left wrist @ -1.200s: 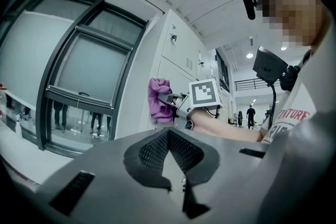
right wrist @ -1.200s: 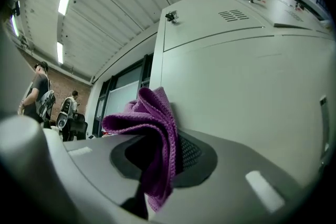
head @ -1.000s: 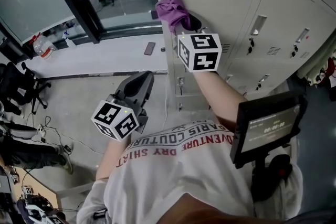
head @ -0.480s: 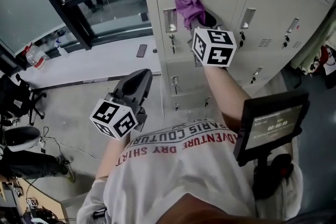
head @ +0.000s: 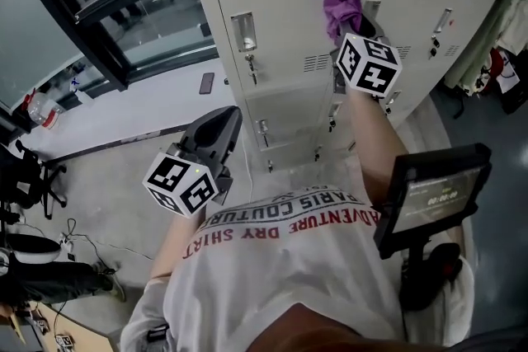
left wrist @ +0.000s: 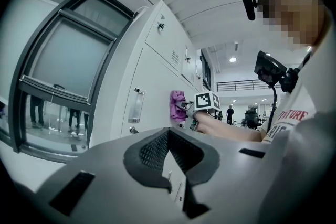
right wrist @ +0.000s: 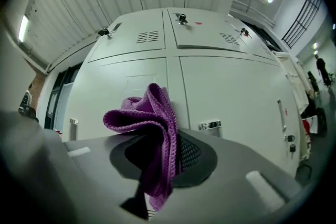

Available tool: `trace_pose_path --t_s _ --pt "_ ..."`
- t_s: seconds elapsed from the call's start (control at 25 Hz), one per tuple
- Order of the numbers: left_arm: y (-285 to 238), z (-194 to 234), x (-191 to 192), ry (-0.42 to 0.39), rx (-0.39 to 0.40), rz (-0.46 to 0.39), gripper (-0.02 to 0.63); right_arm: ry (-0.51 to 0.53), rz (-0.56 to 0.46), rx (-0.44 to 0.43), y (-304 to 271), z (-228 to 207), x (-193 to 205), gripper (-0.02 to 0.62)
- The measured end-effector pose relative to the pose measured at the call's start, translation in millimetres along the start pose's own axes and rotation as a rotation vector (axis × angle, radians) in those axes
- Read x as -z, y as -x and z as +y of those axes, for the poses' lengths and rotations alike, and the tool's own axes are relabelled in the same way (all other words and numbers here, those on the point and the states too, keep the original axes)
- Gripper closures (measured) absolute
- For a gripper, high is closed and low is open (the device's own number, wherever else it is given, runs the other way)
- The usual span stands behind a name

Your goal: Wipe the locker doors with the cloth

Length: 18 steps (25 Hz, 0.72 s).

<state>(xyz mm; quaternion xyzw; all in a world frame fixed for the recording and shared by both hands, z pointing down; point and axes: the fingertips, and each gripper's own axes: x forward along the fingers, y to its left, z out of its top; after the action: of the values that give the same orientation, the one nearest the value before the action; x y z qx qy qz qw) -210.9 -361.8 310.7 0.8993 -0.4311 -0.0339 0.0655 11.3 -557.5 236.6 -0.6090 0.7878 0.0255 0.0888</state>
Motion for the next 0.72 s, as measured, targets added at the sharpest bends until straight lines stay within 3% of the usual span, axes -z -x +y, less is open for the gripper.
trace_pose_path --t_s 0.2,0.36,0.52,0.72 --pt "-5 -5 5 -0.004 0.023 0.021 0.604 0.013 -0.009 0.074 4 -36 2 0.529" --pt "-3 -7 7 -0.006 0.026 0.022 0.604 -0.020 -0.009 0.063 6 -37 1 0.529" --pt "-8 -7 7 0.003 0.036 0.015 0.604 -0.045 -0.077 -0.040 22 -12 -6 0.529" --pt "-5 -4 9 0.010 0.030 0.011 0.604 -0.023 -0.110 -0.187 47 51 -12 0.529"
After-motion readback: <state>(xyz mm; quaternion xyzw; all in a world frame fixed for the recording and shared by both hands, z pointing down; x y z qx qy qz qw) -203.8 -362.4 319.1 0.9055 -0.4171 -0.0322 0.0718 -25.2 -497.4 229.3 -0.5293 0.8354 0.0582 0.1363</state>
